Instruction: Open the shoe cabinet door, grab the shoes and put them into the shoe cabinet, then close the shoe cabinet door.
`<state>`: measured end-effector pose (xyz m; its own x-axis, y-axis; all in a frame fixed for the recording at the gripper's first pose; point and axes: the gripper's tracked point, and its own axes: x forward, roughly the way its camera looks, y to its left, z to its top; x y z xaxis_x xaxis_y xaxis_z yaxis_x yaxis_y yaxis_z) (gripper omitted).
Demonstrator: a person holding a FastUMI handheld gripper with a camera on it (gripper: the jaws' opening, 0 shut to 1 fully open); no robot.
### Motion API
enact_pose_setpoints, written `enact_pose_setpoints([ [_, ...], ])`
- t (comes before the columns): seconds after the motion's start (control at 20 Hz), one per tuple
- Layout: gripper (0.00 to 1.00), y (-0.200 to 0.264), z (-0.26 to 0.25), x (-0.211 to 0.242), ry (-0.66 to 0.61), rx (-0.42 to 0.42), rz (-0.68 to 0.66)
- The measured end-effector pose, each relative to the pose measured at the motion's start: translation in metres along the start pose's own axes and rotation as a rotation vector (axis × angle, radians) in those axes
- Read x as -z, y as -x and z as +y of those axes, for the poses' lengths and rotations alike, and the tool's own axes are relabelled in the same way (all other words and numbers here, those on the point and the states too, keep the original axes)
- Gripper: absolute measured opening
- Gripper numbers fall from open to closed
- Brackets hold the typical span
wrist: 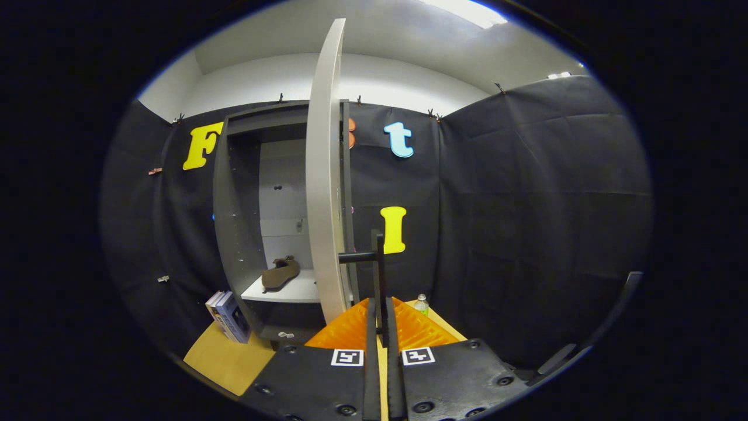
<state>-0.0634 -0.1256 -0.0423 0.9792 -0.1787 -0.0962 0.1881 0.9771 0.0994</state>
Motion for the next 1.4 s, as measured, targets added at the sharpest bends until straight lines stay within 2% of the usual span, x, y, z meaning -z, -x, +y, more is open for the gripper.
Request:
enact_pose_setpoints([
  [0.1,0.09,0.01,-0.008,-0.002,0.01,-0.001,-0.004],
  [0.3,0.24,0.035,0.013,0.002,0.034,-0.08,0.034],
  [0.55,0.87,0.051,0.076,0.043,0.076,-0.252,0.118],
  [0.65,0.99,0.054,0.103,0.08,0.104,-0.337,0.196],
  [0.9,0.98,0.054,0.144,0.188,0.098,-0.421,0.447],
  [1.1,0.99,0.05,0.163,0.267,0.105,-0.462,0.58],
  [1.4,0.99,0.037,0.171,0.366,0.088,-0.442,0.765],
])
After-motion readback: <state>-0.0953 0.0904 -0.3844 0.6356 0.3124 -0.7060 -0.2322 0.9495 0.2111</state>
